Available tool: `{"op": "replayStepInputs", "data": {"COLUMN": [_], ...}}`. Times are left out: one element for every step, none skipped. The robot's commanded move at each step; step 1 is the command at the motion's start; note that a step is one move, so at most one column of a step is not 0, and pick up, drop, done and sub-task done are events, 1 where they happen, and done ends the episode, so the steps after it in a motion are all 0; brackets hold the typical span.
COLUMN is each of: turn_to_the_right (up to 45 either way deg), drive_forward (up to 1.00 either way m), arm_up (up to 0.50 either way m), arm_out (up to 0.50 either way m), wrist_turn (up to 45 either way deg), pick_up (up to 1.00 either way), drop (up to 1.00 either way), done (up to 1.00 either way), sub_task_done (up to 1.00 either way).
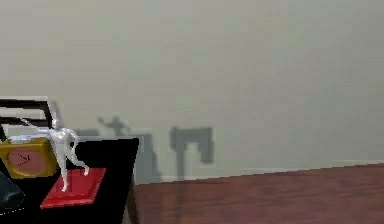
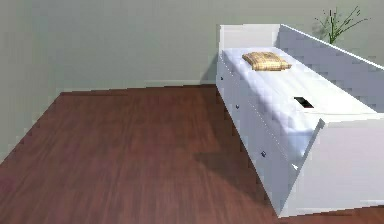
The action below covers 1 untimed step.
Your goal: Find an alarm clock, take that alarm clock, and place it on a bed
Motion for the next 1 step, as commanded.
{"op": "replayStepInputs", "data": {"turn_to_the_right": [-6.0], "drive_forward": [0.0], "arm_up": [0.0], "arm_out": [0.0], "wrist_turn": [0.0], "pick_up": [0.0], "drop": [0.0], "done": [0.0], "sub_task_done": [0.0]}}
